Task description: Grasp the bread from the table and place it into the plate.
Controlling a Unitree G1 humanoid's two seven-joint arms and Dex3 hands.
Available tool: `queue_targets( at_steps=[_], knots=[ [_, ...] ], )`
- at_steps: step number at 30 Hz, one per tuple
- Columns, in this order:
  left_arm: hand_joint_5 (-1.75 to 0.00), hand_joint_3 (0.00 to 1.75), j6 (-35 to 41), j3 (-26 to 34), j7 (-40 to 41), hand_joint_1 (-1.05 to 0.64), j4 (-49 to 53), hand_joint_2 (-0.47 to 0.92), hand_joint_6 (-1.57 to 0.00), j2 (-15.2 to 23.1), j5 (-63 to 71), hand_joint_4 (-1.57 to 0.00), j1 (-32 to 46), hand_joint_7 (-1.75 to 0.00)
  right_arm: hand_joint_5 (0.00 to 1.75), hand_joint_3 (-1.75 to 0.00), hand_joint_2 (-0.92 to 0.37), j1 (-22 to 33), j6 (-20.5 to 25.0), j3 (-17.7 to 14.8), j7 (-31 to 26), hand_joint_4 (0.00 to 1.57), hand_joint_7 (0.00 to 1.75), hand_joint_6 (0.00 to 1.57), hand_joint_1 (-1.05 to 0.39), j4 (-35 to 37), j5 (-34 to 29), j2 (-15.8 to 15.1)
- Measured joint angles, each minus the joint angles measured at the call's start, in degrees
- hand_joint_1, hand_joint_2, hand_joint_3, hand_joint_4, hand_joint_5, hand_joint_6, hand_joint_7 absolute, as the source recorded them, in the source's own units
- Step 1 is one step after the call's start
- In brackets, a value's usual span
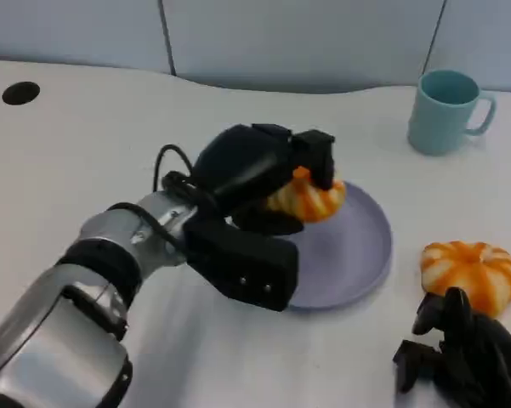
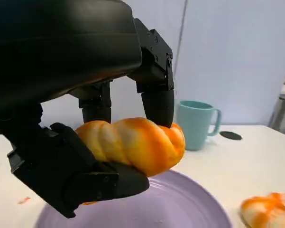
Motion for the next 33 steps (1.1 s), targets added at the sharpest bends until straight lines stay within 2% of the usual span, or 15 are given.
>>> queue_targets(
  at_steps=[6,7,8,12,13,14,16,17,18,21,25,26,27,30,33],
  knots=[
    [-1.75,1.17,2.0,-0.81,-3.48,-0.34,0.47,0.59,-0.75,-0.93,0.08,-0.97,-0.08,-1.75,1.34,-0.55,-0.92,0.51,0.66,0.23,-0.79,1.27,1.33,1.11,-0.44,-0.99,-0.01,0.04],
    [-1.7,1.19,2.02,-0.82,-3.67,-0.34,0.47,0.54,-0.79,-0.92,0.06,-0.92,-0.08,-1.5,1.34,-0.54,-0.92,0.53,0.7,0.22,-0.86,1.27,1.31,1.12,-0.44,-1.04,-0.01,0.03],
    [-1.69,1.21,2.44,-0.82,-4.32,-0.33,0.49,0.5,-0.83,-1.07,-0.06,-0.88,-0.13,-1.36,1.34,-0.53,-0.92,0.62,0.72,0.22,-0.97,1.28,1.3,1.14,-0.44,-1.13,-0.02,0.03],
    [-1.7,1.22,6.48,-0.69,-8.97,-0.32,1.4,0.48,-0.84,-2.93,-0.42,-0.85,-0.5,-1.29,1.34,-0.53,-0.92,0.91,0.8,0.53,-1.43,1.28,1.27,1.16,-0.44,-1.61,-0.11,0.06],
    [-1.57,1.15,6.71,-0.68,-9.37,-0.32,1.4,0.5,-0.82,-3.29,-0.45,-0.81,-0.5,-1.18,1.34,-0.54,-0.92,0.95,0.81,0.59,-1.47,1.28,1.27,1.16,-0.44,-1.69,-0.11,0.06],
    [-1.43,0.96,7.29,-0.4,-10.3,-0.34,1.4,0.57,-0.82,-3.71,-0.79,-0.78,-0.55,-0.91,1.34,-0.53,-0.92,1.0,0.84,0.64,-1.49,1.27,1.26,1.16,-0.44,-1.79,-0.11,0.07],
    [-1.35,0.83,9.41,0.58,-13.43,-0.34,1.47,0.62,-0.85,-4.45,-2.02,-0.76,-0.67,-0.72,1.33,-0.53,-0.92,1.13,1.1,0.67,-1.65,1.27,1.25,1.16,-0.44,-2.07,-0.03,0.21],
    [-1.35,0.81,10.31,1.03,-14.59,-0.34,1.5,0.63,-0.85,-4.65,-2.59,-0.76,-0.68,-0.7,1.33,-0.53,-0.92,1.24,1.28,0.66,-1.69,1.27,1.25,1.16,-0.44,-2.26,0.0,0.29],
    [-1.26,0.67,10.81,1.3,-15.32,-0.39,1.52,0.68,-0.65,-4.76,-2.77,-0.58,-0.68,-0.53,1.33,-0.53,-0.92,1.31,1.55,0.66,-1.73,1.27,1.25,1.16,-0.44,-2.45,0.03,0.34],
    [-1.08,0.34,11.25,1.7,-19.11,-0.47,1.52,0.83,-0.41,-4.82,-3.89,-0.32,-0.71,-0.38,1.33,-0.53,-0.92,1.46,1.57,0.67,-1.88,1.28,1.25,1.16,-0.44,-2.62,-0.02,0.37],
    [-1.03,0.22,11.62,1.51,-21.47,-0.49,1.52,0.89,-0.36,-4.78,-3.95,-0.27,-0.7,-0.37,1.32,-0.53,-0.92,1.58,1.55,0.7,-1.95,1.28,1.26,1.15,-0.44,-2.73,-0.03,0.37],
    [-0.61,0.21,11.64,1.49,-21.57,-0.68,1.52,0.91,-0.15,-4.78,-3.95,-0.11,-0.7,-0.26,1.32,-0.53,-0.92,1.58,1.55,0.72,-1.95,1.28,1.27,1.15,-0.45,-2.73,-0.03,0.37],
    [-0.45,0.2,11.91,1.14,-21.6,-0.74,1.49,0.91,-0.08,-4.78,-3.77,-0.06,-0.77,-0.23,1.32,-0.53,-0.92,1.59,1.55,0.75,-1.95,1.27,1.27,1.15,-0.45,-2.74,-0.04,0.37],
    [-0.23,0.21,13.78,-0.59,-22.02,-0.83,1.49,0.92,-0.01,-4.77,-2.01,-0.01,-1.22,-0.17,1.32,-0.53,-0.92,1.59,1.57,0.81,-1.95,1.27,1.28,1.14,-0.45,-2.75,-0.03,0.37],
    [-0.02,0.23,14.23,-1.62,-22.28,-0.99,1.49,0.92,0.0,-4.66,-1.43,0.0,-1.56,-0.02,1.33,-0.53,-0.92,1.58,1.66,0.85,-2.02,1.26,1.3,1.13,-0.45,-2.8,-0.03,0.36]
  ],
)
